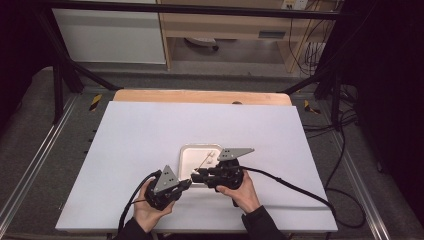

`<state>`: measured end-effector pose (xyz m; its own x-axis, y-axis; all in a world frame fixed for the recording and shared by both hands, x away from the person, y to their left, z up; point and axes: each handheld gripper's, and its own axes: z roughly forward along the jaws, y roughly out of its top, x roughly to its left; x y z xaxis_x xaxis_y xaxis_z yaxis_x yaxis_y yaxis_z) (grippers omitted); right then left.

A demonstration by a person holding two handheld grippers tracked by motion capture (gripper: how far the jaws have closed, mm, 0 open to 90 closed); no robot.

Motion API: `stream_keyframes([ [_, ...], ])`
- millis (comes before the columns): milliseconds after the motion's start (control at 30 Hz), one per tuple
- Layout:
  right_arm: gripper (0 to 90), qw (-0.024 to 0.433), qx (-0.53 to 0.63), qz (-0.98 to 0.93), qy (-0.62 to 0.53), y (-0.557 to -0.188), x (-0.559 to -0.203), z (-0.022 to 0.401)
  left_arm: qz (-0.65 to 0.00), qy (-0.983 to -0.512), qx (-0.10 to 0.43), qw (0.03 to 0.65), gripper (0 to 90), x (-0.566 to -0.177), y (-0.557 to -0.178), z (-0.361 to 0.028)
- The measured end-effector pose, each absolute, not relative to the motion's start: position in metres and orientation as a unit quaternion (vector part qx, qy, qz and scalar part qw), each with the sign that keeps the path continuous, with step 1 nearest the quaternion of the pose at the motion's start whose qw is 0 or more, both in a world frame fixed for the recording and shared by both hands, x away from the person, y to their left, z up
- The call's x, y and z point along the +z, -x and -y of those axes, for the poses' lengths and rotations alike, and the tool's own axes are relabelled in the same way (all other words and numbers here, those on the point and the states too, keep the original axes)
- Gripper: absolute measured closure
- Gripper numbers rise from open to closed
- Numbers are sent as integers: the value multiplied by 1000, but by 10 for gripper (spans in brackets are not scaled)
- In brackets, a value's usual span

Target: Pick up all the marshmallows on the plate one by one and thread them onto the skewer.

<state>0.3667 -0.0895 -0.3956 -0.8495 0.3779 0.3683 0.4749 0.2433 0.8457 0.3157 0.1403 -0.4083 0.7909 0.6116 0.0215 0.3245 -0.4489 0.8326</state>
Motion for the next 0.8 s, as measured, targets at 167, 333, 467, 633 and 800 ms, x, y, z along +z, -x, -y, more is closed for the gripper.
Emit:
stream_keyframes([
  [167,376,-1,-564,779,275,-365,-383,100,-296,-830,157,446,891,-410,-319,-147],
  [333,150,-58,-544,783,295,-370,-378,116,-309,-822,152,454,890,-409,-320,-158],
  [467,85,-88,-511,796,313,-380,-385,128,-319,-817,146,457,890,-410,-322,-165],
  [633,117,-111,-479,810,321,-394,-396,126,-323,-814,147,460,890,-409,-323,-169],
  [800,192,-116,-467,808,339,-413,-409,118,-327,-813,147,459,890,-410,-323,-172],
])
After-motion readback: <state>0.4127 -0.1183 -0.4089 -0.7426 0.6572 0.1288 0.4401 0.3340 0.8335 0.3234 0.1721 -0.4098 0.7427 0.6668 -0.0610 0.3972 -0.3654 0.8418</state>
